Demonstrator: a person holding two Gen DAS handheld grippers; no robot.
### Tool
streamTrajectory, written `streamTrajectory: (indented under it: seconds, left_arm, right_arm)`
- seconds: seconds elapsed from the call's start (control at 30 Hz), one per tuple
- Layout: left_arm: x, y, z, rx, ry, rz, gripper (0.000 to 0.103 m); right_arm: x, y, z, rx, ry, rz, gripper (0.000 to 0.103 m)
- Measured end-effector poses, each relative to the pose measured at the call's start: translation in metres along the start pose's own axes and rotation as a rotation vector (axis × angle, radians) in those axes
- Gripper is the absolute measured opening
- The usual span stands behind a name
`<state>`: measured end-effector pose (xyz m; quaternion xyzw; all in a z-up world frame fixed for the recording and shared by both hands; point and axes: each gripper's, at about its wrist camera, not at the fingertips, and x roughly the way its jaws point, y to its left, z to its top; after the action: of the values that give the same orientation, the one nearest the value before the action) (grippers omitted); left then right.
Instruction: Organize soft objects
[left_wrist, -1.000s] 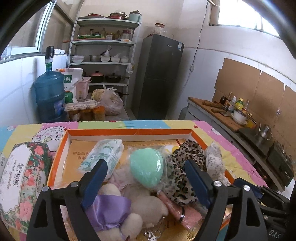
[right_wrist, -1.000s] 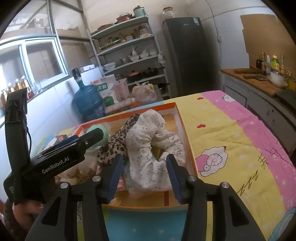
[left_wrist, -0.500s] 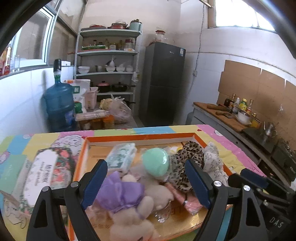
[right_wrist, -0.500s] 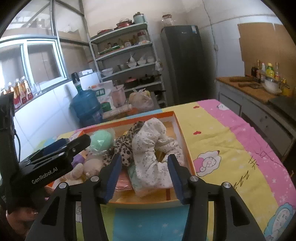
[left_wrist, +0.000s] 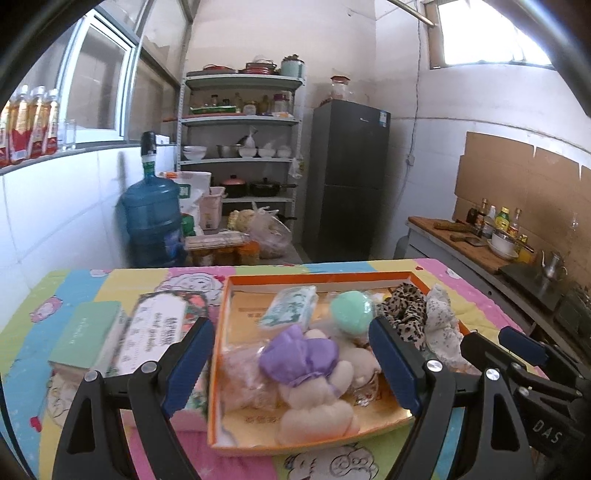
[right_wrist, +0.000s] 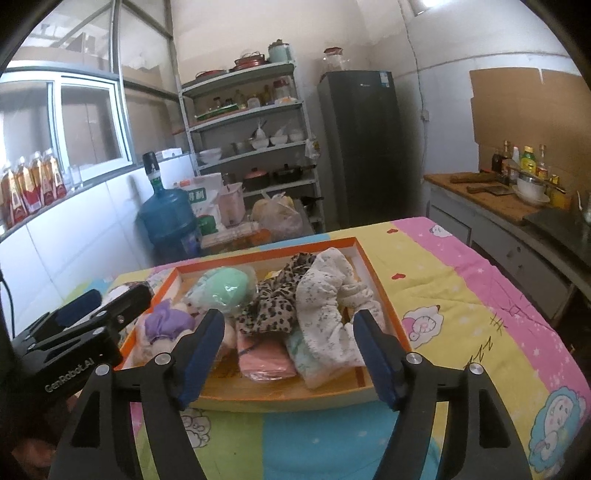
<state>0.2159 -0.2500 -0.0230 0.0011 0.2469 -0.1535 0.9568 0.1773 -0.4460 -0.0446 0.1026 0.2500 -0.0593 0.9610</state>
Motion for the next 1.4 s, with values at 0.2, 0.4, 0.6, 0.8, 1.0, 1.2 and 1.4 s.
streamTrajectory:
  seconds: [0.2, 0.4, 0.6, 0.8, 1.0, 1.2, 1.4]
  left_arm:
    - [-0.024, 0.011, -0.007, 0.002, -0.027, 0.033, 0.085]
    - [-0.043, 0.026, -0.012, -0.011, -0.024, 0.065, 0.085]
    - [-0.064, 0.038, -0.017, -0.021, -0.042, 0.086, 0.085]
    - [-0.086, 0.054, -0.024, -0.028, -0.051, 0.097, 0.085]
    - [-0.107, 0.074, -0.031, -0.045, -0.062, 0.114, 0.085]
    - [-0.128, 0.094, -0.043, -0.055, -0.066, 0.135, 0.085]
    - [-0.150, 0.113, -0.054, -0.063, -0.076, 0.145, 0.085]
  right_arm:
    - [-0.011, 0.013, -0.004, 0.005, -0.025, -0.006, 0.074]
    - [-0.022, 0.034, -0.011, -0.017, -0.032, 0.001, 0.074]
    - [-0.035, 0.055, -0.019, -0.031, -0.040, 0.014, 0.074]
    - [-0.051, 0.077, -0.027, -0.043, -0.064, 0.020, 0.074]
    - [-0.067, 0.098, -0.037, -0.052, -0.077, 0.021, 0.074]
    - [-0.082, 0.120, -0.049, -0.061, -0.097, 0.036, 0.074]
    - [-0.094, 0.143, -0.060, -0.065, -0.103, 0.055, 0.074]
